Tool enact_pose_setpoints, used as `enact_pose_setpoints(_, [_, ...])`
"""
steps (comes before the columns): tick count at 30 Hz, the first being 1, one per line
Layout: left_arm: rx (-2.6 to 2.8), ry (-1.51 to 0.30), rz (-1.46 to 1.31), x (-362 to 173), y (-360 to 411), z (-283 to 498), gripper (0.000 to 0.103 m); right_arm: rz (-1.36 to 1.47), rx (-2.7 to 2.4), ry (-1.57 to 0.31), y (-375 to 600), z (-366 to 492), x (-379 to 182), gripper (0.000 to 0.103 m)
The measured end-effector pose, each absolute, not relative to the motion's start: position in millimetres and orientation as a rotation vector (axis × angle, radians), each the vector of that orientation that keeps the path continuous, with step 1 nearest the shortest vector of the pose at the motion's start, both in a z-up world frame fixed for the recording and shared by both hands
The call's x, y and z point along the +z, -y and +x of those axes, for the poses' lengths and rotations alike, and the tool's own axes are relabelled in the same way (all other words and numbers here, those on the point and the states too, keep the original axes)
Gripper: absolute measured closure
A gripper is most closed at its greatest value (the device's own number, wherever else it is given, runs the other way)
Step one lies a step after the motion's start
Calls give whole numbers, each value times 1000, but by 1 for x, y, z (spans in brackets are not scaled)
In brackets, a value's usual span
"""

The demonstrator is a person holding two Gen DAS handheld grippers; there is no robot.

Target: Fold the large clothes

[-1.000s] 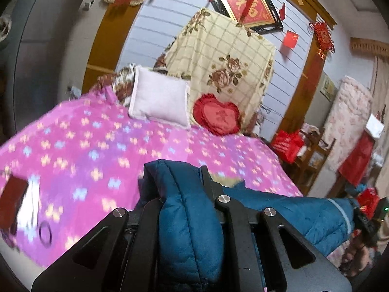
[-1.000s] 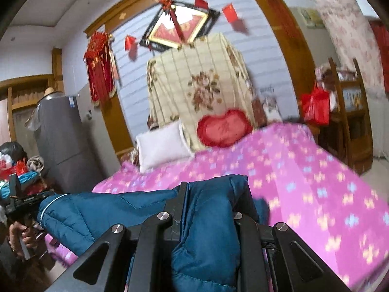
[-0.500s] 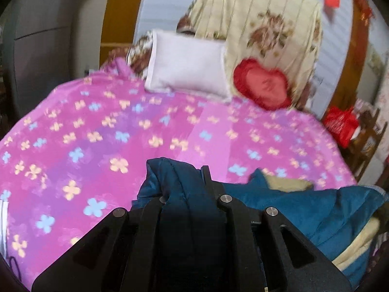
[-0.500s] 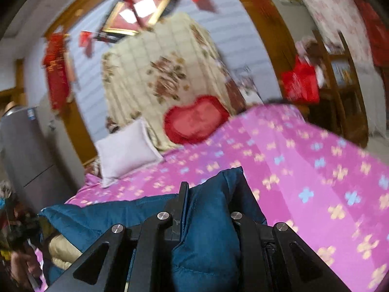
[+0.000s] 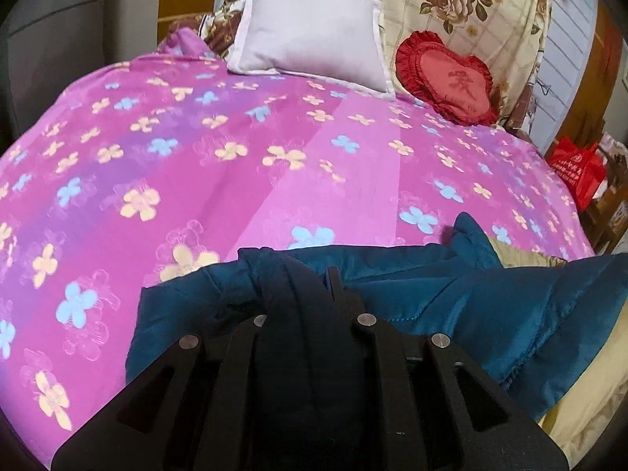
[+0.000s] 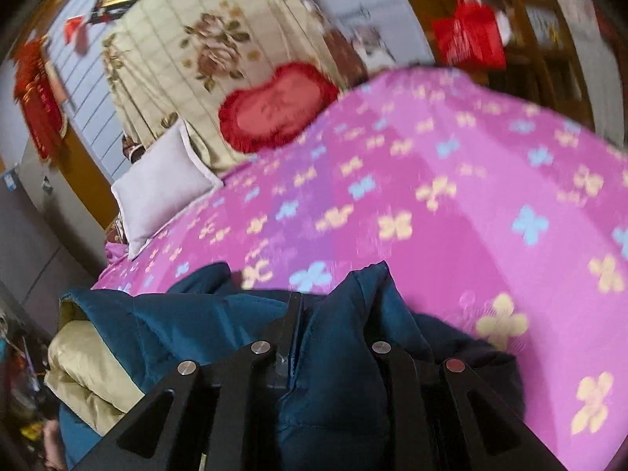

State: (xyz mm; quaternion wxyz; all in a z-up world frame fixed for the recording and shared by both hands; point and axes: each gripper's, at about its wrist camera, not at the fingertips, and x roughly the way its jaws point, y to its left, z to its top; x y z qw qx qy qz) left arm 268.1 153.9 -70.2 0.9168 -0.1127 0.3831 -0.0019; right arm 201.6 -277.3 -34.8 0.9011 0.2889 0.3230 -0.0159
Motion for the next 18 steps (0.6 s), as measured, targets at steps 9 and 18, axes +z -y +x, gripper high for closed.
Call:
enact_pose_setpoints(9, [-116,-872,-350,-41,-174,265,73,896,88,-579,302,159,-16,37])
enact_pose_setpoints(18, [-111,-673,-295,14,-197,179,28,592,186,-537,271,103,36,30])
